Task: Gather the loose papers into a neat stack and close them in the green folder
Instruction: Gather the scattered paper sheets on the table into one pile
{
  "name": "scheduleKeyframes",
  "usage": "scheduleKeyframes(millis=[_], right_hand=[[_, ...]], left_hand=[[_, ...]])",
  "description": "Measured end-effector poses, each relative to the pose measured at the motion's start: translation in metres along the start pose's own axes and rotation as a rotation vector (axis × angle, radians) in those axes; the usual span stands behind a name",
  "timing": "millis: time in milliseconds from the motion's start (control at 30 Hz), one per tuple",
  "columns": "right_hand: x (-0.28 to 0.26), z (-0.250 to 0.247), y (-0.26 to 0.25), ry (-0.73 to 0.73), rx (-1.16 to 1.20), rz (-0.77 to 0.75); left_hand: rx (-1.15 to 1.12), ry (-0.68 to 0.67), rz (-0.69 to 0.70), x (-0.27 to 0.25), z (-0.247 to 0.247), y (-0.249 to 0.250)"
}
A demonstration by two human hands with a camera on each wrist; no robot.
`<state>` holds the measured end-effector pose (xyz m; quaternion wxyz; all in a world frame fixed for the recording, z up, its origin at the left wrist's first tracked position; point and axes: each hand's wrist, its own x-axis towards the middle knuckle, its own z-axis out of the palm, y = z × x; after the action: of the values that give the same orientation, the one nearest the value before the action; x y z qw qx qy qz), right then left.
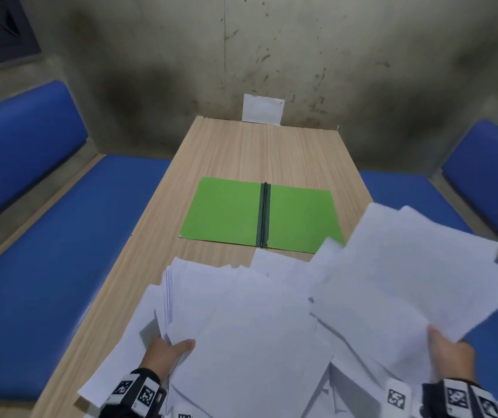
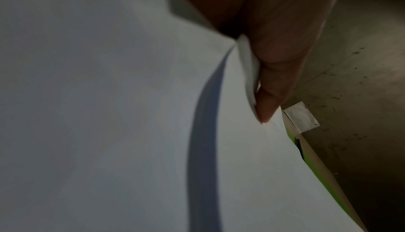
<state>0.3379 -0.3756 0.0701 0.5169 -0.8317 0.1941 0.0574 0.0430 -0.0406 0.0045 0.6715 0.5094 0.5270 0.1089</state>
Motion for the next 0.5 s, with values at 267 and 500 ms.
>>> scheduleKeyframes(millis=[267, 500], right_hand=[[-0.002, -0.008, -0.008, -0.156, 0.244, 0.139], [-0.026, 0.024, -0.004, -0.552, 0.821, 0.316]], left_hand=[[0.017, -0.003, -0.047, 0.009, 0.001, -0.011], [0.035, 0.037, -0.074, 0.01, 0.003, -0.012]])
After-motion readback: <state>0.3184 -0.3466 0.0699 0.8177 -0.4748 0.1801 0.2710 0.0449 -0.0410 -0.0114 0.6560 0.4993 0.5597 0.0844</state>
